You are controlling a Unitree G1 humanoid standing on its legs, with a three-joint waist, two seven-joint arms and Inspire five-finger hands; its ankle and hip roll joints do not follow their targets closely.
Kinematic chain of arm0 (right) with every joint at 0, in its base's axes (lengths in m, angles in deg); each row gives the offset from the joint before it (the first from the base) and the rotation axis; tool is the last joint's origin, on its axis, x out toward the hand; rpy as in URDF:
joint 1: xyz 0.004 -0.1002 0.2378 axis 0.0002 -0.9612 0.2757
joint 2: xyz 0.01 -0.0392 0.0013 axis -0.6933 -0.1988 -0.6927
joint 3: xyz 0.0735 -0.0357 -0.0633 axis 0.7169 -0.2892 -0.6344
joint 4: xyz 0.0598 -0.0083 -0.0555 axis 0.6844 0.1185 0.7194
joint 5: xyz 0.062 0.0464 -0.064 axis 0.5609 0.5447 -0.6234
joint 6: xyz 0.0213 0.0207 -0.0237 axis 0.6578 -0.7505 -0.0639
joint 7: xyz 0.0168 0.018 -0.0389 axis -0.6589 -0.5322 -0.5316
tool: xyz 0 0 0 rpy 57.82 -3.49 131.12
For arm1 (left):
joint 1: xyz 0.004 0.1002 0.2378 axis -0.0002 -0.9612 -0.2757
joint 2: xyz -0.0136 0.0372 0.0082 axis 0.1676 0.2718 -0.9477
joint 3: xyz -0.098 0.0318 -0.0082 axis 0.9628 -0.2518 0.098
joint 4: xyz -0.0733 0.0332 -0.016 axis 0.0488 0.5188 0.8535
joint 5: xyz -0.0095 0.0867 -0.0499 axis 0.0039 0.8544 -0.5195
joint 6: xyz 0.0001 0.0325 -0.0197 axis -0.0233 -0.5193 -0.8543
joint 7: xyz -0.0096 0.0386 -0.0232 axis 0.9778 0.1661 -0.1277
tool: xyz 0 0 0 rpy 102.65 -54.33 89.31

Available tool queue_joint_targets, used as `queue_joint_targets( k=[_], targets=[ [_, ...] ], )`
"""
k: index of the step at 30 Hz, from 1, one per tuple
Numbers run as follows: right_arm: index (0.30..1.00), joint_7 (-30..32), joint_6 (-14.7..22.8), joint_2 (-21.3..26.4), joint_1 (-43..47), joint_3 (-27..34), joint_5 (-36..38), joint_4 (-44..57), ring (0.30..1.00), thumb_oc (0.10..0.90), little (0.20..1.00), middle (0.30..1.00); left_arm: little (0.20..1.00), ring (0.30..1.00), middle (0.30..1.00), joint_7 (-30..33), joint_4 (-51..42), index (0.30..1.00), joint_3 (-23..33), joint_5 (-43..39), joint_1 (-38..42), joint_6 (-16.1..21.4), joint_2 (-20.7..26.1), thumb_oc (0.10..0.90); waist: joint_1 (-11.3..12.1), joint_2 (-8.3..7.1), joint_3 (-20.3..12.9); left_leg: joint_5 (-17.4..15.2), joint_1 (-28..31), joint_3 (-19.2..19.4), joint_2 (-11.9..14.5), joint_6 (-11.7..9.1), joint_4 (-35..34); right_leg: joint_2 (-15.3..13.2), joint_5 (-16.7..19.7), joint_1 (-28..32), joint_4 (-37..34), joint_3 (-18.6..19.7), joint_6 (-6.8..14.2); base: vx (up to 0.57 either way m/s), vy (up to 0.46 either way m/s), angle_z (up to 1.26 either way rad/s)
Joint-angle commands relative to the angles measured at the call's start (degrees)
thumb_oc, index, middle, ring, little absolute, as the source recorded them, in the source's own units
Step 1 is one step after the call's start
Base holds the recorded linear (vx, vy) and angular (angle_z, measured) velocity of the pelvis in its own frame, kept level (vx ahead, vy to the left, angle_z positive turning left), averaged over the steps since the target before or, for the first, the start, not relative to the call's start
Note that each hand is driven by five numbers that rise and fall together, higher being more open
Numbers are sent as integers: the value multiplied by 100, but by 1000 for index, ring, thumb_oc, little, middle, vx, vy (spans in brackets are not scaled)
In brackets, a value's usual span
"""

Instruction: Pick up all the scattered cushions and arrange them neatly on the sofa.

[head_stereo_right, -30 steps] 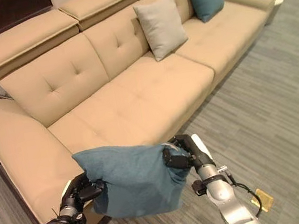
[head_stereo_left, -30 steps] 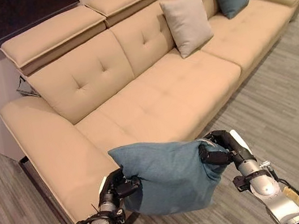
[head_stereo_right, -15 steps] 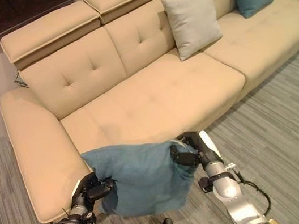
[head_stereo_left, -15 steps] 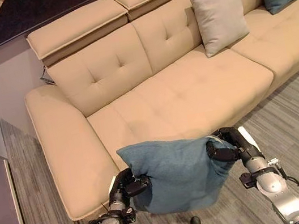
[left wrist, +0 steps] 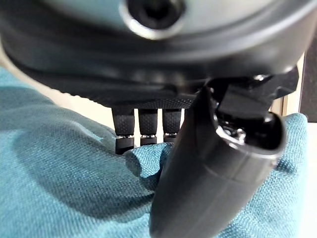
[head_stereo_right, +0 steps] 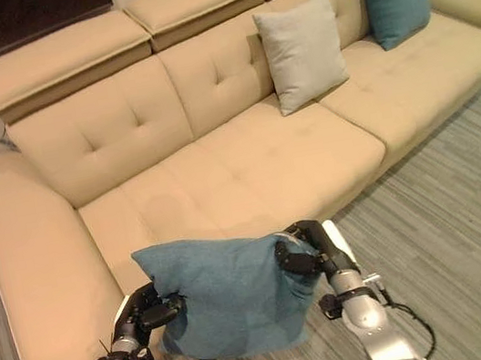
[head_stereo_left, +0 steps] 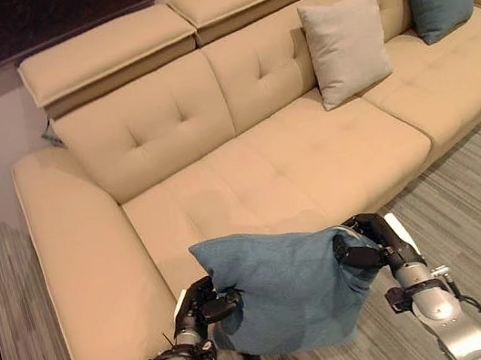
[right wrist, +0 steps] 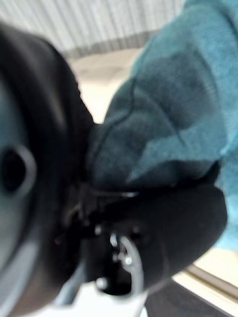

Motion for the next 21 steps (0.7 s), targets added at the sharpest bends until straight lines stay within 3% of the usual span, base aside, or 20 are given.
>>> queue_joint_targets(
  k=[1,5,9,13,17,18,21],
  targets=[
    [300,-14,699,-108,637,36,28,597,300,400,300,300,300,300,300,-253,-795,300,55,-44,534,617,9,400,218,-238,-533,-985,257,2,-48,-89,510,-497,119,-257,1149,172,682,116,114,0],
    [300,-104,720,-209,655,0,92,616,300,400,300,300,300,300,300,-234,-852,300,116,-54,458,633,87,400,164,-131,-436,-1100,465,-85,-29,54,480,-621,442,-839,2132,287,863,103,73,12],
    [300,-88,723,-220,625,37,96,601,300,400,300,300,300,300,300,-230,-810,300,126,-135,441,677,11,400,39,-56,-429,-1212,824,-372,-22,-8,277,-635,359,-1214,1379,433,714,181,-34,31],
    [300,28,750,-145,683,97,84,607,300,400,300,300,300,300,300,-218,-801,300,92,-111,509,763,-54,400,-119,-107,-376,-1273,1047,-787,-95,-108,164,-428,688,-1466,645,1116,813,171,-97,44],
    [300,18,761,-109,663,101,89,601,300,400,300,300,300,300,300,-254,-783,300,33,-62,500,760,-72,400,-125,-175,-489,-1336,1131,-924,-21,-250,113,-484,704,-1191,354,929,736,140,-184,68],
    [300,18,776,-71,588,157,116,611,300,400,300,300,300,300,300,-260,-777,300,13,-114,538,758,-105,400,-110,-223,-522,-1356,1078,-1020,77,-408,201,-476,635,-1051,276,787,679,126,-230,44],
    [300,87,824,14,540,239,181,623,300,400,300,300,300,300,300,-274,-751,300,-92,-174,604,752,-145,400,-137,-265,-482,-1304,823,-1053,235,-584,563,-470,513,-795,142,423,557,68,-265,98]
  ],
)
